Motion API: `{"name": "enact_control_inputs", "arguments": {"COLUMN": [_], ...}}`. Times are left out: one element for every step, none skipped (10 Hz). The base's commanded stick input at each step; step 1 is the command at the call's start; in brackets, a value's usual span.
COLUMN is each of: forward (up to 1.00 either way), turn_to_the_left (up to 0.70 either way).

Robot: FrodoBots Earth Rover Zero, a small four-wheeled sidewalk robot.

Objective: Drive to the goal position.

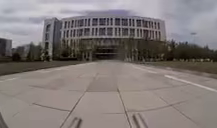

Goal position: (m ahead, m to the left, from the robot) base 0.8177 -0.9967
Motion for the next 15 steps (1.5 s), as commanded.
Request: {"name": "enact_control_inputs", "arguments": {"forward": [0.0, 0.0, 0.0, 0.0, 0.0, 0.0, 0.0, 0.0, 0.0, 0.0, 0.0, 0.0, 0.0, 0.0, 0.0], "turn_to_the_left": [0.45, 0.45, 0.45, 0.45, 0.45, 0.45, 0.45, 0.45, 0.45, 0.45, 0.45, 0.45, 0.45, 0.45, 0.45]}}
